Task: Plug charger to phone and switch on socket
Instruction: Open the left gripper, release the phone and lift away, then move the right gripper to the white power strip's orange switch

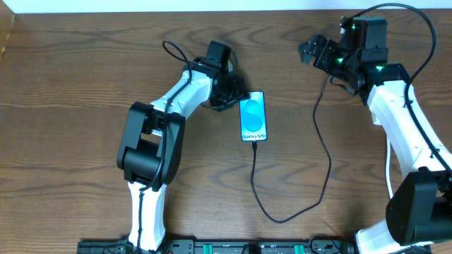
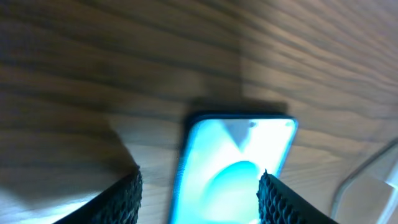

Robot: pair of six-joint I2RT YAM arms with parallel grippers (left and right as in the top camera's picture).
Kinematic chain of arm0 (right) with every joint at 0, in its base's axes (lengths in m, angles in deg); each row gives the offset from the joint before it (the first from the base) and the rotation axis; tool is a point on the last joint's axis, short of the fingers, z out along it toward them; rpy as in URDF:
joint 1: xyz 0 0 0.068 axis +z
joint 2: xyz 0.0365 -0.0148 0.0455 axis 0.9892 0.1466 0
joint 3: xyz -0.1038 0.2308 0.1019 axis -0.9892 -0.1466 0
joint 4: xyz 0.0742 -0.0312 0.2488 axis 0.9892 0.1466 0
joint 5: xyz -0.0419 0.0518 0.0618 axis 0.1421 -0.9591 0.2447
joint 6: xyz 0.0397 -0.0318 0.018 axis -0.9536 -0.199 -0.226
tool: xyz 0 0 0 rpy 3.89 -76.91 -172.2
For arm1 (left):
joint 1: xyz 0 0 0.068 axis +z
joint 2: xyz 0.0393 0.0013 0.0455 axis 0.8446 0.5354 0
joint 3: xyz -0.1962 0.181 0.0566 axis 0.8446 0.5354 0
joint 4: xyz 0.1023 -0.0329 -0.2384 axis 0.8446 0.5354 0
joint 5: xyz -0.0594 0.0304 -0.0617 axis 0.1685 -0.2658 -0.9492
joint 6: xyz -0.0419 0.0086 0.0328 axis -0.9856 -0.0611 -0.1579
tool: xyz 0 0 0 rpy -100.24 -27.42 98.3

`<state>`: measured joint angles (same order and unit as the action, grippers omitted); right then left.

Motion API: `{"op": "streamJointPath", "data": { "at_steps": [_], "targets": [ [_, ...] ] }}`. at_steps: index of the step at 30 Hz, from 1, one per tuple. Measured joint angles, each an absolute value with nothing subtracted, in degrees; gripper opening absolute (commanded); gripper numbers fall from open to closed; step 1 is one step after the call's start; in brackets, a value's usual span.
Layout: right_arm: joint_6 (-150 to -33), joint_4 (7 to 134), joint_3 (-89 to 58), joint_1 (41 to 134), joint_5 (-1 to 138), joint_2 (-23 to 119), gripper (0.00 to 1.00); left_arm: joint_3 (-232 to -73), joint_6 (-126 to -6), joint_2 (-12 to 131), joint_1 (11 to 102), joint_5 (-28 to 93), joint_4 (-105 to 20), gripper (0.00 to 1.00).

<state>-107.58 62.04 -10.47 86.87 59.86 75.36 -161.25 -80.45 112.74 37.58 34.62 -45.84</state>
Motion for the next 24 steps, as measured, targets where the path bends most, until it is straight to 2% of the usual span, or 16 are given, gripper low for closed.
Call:
{"op": "streamJointPath", "data": {
  "at_steps": [10, 19, 20, 24],
  "targets": [
    [-106.64, 62.09, -10.47, 86.87, 59.9, 75.36, 0.99, -161.27, -73.37, 108.54, 41.34, 57.33, -28.17, 0.61],
    [-106.62, 62.11, -10.47, 86.89, 59.9, 75.36, 0.99, -161.03, -71.21, 87.12, 41.34, 65.68, -20.35, 0.61],
    [-106.62, 62.09, -10.47, 86.89, 59.9, 75.36, 0.99, -161.03, -71.18, 85.16, 41.34, 66.03, -19.78, 0.98],
    [-106.62, 62.57, -10.47, 86.89, 59.9, 75.36, 0.99, -161.03, -70.77, 79.21, 41.34, 66.66, -18.03, 0.98]
  ]
}}
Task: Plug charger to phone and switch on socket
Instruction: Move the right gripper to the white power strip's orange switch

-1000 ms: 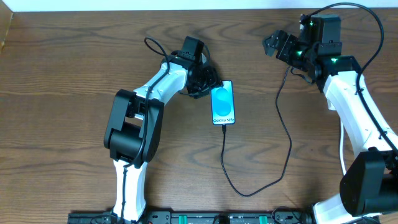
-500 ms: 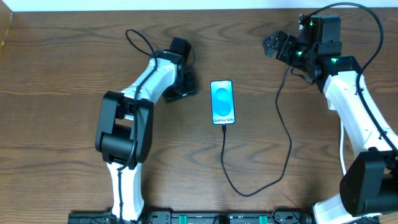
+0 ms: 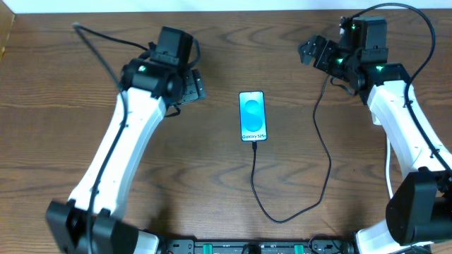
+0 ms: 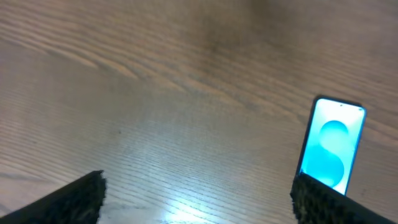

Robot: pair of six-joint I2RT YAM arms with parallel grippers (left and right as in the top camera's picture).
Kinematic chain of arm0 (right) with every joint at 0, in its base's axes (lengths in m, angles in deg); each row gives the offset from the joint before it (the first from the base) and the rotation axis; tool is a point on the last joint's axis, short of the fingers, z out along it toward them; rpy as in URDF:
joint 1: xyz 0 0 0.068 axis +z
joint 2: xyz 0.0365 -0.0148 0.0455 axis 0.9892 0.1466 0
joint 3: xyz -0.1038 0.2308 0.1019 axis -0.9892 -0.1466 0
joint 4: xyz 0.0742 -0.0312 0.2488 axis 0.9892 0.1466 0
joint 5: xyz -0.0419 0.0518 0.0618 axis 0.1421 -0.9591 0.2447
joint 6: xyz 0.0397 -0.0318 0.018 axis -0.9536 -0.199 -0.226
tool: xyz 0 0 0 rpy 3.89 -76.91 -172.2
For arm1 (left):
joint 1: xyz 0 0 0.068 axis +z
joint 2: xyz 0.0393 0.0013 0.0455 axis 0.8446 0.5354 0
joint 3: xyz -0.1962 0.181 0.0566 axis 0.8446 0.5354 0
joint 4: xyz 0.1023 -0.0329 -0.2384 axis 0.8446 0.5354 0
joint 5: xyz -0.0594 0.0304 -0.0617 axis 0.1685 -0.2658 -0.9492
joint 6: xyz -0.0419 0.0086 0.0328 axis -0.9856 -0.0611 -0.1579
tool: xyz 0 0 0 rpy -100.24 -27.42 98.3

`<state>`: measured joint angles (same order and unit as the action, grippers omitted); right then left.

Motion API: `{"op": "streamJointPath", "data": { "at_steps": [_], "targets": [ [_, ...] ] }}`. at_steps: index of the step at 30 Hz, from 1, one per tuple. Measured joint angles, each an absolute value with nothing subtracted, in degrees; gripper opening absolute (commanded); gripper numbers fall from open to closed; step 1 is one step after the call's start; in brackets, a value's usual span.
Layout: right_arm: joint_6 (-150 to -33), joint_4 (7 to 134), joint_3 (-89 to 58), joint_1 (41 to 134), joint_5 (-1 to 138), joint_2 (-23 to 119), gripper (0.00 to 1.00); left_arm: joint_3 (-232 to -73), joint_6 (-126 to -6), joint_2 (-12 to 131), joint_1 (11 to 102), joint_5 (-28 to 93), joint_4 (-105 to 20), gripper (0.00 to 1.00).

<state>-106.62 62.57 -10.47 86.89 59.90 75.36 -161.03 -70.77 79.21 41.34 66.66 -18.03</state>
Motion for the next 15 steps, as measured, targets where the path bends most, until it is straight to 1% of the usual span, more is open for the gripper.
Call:
{"op": "streamJointPath", "data": {
  "at_steps": [5, 15],
  "targets": [
    [-106.44, 64.29, -10.47, 86.87, 59.92, 75.36, 0.99, -161.03, -70.73, 76.28, 41.34, 66.73, -18.01, 0.98],
    [-105.11, 65.43, -10.47, 86.87, 59.57, 75.36, 0.99, -161.03, -70.73, 76.11, 41.34, 66.75, -17.99, 0.98]
  ]
}}
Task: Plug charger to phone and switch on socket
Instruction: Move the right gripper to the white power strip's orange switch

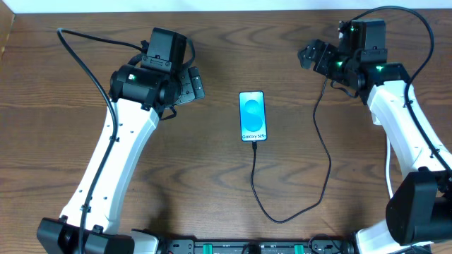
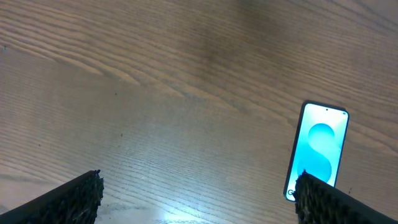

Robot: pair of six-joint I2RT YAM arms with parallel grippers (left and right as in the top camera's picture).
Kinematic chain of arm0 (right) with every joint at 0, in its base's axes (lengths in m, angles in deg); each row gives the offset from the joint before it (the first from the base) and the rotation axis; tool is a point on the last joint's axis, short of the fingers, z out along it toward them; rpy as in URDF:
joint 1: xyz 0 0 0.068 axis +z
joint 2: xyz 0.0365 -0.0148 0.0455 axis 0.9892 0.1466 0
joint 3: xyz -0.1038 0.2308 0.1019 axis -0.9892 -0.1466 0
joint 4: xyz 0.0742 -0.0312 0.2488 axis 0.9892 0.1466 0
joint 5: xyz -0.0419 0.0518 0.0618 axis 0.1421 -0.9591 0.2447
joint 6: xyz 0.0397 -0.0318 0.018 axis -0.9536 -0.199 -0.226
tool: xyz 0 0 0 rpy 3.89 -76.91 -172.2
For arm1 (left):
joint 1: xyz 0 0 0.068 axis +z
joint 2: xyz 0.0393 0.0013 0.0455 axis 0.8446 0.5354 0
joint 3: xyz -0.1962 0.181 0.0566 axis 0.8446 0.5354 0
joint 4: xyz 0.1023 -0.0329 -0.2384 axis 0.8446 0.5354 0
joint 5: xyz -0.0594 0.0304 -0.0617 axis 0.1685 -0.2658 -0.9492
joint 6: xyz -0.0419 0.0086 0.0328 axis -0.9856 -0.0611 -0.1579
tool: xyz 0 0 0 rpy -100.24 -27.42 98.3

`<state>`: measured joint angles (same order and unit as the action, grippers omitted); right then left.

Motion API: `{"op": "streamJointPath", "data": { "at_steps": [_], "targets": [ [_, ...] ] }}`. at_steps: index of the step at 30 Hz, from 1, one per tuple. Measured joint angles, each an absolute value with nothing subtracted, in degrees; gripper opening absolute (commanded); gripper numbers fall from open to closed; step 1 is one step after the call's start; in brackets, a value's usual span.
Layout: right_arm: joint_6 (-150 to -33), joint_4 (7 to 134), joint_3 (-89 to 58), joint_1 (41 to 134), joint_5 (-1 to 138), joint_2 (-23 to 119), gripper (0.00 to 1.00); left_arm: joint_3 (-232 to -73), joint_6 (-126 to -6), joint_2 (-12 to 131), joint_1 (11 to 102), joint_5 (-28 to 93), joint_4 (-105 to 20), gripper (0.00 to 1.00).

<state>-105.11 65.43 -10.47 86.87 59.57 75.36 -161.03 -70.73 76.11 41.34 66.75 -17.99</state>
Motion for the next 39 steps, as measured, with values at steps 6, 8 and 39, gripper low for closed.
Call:
{"op": "streamJointPath", "data": {
  "at_steps": [6, 8, 39],
  "targets": [
    [-98.55, 70.92, -8.28, 85.93, 58.41, 75.36, 0.99, -161.03, -70.75, 76.11, 41.34, 66.75, -17.99, 0.98],
    [-96.39, 74.08, -5.5, 84.82, 58.24, 75.36, 0.99, -161.03, -70.75, 76.11, 41.34, 66.73, -17.97, 0.98],
    [-71.21, 87.42, 12.16, 56.31, 57.93, 80.82, 0.99, -161.03, -70.73, 76.11, 41.29, 66.92, -17.92, 0.98]
  ]
}}
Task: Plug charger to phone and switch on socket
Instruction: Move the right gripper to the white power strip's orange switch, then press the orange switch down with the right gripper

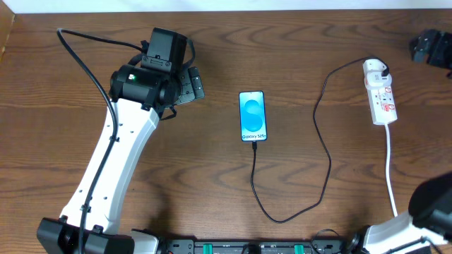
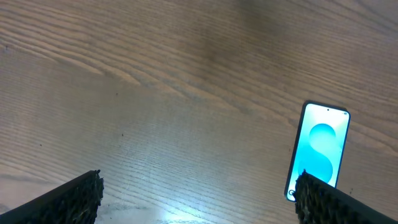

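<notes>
The phone (image 1: 253, 116) lies face up mid-table with its blue screen lit; it also shows at the right of the left wrist view (image 2: 320, 151). A black cable (image 1: 326, 152) runs from the phone's lower end, loops toward the front and rises to a white plug (image 1: 376, 69) seated in the white socket strip (image 1: 382, 99). My left gripper (image 1: 189, 85) hangs open left of the phone, holding nothing, fingers (image 2: 71, 198) far apart. My right gripper (image 1: 431, 48) is a dark shape at the far right edge, its jaws unreadable.
The strip's white lead (image 1: 390, 169) runs down the right side toward the front edge. The table's back edge (image 1: 226, 10) lies just behind both arms. Bare brown wood (image 2: 174, 93) fills the left wrist view.
My right arm has left its place over the socket strip and is now at the far right edge, uncovering the strip and plug. The left arm and the phone have not moved.
First my left gripper stood open around the phone's top end while the right gripper hovered over the strip. Then the left gripper was off to the left, higher, open and empty, and stayed there. Now the right arm has drawn away from the strip.
</notes>
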Robot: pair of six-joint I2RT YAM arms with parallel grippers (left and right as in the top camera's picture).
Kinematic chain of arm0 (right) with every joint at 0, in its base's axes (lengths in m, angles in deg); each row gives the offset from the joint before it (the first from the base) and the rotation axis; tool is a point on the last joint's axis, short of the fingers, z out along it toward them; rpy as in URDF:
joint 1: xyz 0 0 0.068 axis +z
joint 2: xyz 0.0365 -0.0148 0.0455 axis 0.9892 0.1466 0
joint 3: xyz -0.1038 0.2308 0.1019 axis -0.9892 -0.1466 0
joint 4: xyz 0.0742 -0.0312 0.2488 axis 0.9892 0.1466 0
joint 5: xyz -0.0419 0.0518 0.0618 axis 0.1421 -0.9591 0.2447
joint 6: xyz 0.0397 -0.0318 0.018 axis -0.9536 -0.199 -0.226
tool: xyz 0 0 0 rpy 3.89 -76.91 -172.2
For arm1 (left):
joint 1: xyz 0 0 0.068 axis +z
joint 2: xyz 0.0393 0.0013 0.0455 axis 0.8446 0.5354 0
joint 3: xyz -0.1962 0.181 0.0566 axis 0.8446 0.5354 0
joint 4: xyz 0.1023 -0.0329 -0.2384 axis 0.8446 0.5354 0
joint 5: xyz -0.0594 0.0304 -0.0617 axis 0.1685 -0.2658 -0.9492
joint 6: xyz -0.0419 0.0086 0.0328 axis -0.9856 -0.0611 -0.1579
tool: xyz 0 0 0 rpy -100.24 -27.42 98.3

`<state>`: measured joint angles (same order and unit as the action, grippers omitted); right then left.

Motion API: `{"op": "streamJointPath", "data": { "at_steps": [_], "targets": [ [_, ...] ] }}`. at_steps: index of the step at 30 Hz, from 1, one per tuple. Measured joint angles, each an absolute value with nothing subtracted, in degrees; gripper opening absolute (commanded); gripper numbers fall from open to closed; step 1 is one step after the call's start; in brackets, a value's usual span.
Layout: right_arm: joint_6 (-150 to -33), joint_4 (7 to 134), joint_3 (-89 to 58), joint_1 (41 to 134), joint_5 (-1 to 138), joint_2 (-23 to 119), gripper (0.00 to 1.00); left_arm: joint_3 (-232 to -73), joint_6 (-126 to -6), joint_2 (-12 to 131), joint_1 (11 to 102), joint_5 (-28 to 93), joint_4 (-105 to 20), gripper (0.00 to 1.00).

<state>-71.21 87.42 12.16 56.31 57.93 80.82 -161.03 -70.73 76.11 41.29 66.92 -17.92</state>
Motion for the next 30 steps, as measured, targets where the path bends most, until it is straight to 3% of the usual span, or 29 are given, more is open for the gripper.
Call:
{"op": "streamJointPath", "data": {
  "at_steps": [13, 30],
  "targets": [
    [-62.68, 85.97, 12.13, 56.58, 48.03, 101.74, 0.99, -161.03, -70.73, 76.11, 41.29, 66.95, -17.95, 0.98],
    [-62.51, 87.18, 12.29, 58.39, 46.54, 105.76, 0.99, -161.03, -70.73, 76.11, 41.29, 66.95, -17.95, 0.98]
  ]
}}
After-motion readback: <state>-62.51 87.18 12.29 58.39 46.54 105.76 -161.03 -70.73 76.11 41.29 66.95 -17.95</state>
